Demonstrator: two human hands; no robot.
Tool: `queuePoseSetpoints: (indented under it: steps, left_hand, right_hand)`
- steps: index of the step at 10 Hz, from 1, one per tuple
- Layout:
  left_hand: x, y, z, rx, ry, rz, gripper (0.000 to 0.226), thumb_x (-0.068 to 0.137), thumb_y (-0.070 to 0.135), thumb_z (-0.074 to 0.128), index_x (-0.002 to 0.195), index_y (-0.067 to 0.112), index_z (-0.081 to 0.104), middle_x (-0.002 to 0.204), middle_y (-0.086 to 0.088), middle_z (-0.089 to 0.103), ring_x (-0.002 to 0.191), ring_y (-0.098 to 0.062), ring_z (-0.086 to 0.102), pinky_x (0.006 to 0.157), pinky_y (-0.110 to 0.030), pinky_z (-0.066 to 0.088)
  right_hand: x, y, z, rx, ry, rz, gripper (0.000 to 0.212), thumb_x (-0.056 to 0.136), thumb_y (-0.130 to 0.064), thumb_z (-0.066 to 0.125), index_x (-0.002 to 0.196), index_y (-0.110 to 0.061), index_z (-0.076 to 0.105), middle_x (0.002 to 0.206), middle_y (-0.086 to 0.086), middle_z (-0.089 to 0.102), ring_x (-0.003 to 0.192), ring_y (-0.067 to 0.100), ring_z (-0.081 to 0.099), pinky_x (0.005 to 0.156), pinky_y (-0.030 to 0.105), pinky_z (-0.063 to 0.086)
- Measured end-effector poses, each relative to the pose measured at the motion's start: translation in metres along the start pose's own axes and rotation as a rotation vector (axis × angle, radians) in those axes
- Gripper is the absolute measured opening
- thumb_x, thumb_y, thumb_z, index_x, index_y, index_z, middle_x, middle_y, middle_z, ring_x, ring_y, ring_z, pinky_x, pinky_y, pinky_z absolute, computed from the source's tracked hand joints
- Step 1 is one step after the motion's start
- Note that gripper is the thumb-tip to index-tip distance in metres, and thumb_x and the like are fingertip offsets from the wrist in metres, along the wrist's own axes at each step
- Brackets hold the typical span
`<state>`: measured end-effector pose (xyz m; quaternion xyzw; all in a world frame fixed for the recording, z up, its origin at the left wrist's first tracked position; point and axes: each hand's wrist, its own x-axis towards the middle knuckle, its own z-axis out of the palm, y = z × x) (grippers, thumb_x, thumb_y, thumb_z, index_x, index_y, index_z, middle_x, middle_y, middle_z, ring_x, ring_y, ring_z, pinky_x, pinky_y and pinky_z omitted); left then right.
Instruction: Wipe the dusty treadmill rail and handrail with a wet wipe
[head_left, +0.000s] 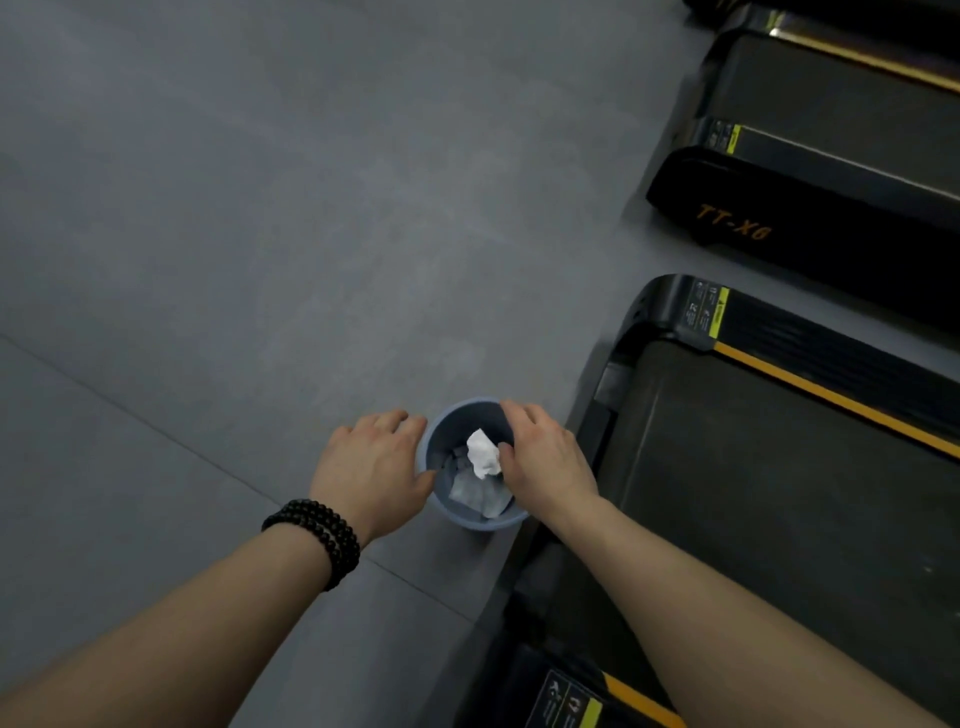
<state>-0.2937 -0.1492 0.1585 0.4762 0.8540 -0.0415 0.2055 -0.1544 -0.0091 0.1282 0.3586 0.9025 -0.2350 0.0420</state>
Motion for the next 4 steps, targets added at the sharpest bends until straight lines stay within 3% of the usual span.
queuePoseSetpoints:
  steps: [2, 4]
  left_hand:
    - [-0.012, -0.005, -0.004, 0.025, -0.032, 0.006, 0.063, 0.099, 0.054, 0.046, 0.153, 0.025, 0.033, 0.157, 0.001, 0.038, 0.141, -0.021, 0.040, 0.112, -0.041, 0.035]
    - [-0.036, -0.002, -0.046, 0.022, -0.042, -0.001, 0.067, 0.099, 0.056, 0.045, 0.156, 0.025, 0.028, 0.160, 0.002, 0.034, 0.143, -0.021, 0.037, 0.114, -0.040, 0.035]
  right_hand:
    - [-0.018, 0.003, -0.007, -0.056, -0.014, -0.005, 0.033, 0.101, -0.027, 0.050, 0.133, -0.018, 0.047, 0.131, 0.004, 0.053, 0.107, 0.032, 0.057, 0.085, 0.042, 0.046]
    - [-0.046, -0.003, -0.057, -0.036, 0.003, 0.040, 0.027, 0.100, -0.031, 0.049, 0.125, -0.022, 0.053, 0.124, 0.000, 0.058, 0.104, 0.028, 0.061, 0.084, 0.042, 0.051]
